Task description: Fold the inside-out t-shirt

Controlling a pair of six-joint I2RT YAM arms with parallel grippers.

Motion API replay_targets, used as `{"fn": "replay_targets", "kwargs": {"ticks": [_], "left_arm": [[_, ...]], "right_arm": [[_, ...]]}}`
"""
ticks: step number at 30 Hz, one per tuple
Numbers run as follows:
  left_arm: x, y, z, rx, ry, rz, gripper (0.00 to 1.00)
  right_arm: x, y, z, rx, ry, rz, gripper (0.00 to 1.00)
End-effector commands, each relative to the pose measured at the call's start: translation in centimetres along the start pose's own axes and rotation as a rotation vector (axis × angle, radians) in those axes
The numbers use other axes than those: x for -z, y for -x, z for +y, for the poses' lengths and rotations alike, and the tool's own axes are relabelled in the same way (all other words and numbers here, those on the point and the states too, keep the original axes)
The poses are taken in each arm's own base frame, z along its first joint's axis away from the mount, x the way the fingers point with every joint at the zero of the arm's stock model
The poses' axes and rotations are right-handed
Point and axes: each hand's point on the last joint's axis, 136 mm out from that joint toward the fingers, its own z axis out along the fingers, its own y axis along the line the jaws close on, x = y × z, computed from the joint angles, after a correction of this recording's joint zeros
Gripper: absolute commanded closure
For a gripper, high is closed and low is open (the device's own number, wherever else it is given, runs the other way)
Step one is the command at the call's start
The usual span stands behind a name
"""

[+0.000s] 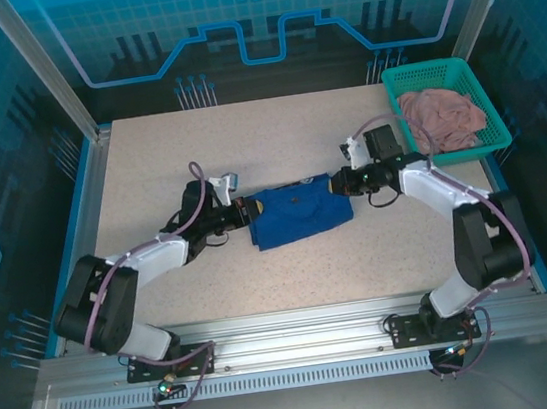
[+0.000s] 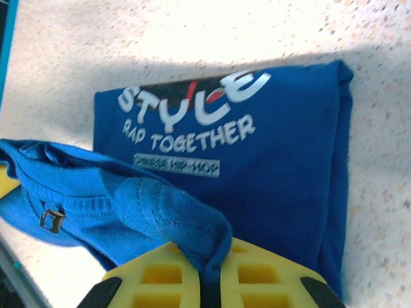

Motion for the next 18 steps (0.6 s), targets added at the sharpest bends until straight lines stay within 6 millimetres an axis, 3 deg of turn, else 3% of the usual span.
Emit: {"fn": "replay_targets", "kwargs": {"ticks": [1,8,13,16,18], "left_arm": [[-0.6,1.7,2.2,0.046,0.072,-0.028,0.93],[-2.5,1.8,6.9,0.127,0.168,0.001,0.86],[-3.7,2.8,9.5,0.161,0.231,-0.003,0.63],[-3.0,4.3,10.1,0.221,0.234,-0.044,0.49],[-1.9,4.7,9.8,0.233,0.223,-0.066,0.43]], "right_arm": [[-1.5,1.3,-1.3,0.002,-0.064,0.035,0.96],[-5.8,3.1,-2.8,0.002,-0.100,0.103,0.92],[-8.6,4.6,-4.8,-0.008,-0.159,0.144,0.76],[-7.9,5.7,-5.6,-0.007,-0.196,0.136,0.64],[-6.5,6.3,-5.1,-0.002,-0.183,0.110,0.58]]}}
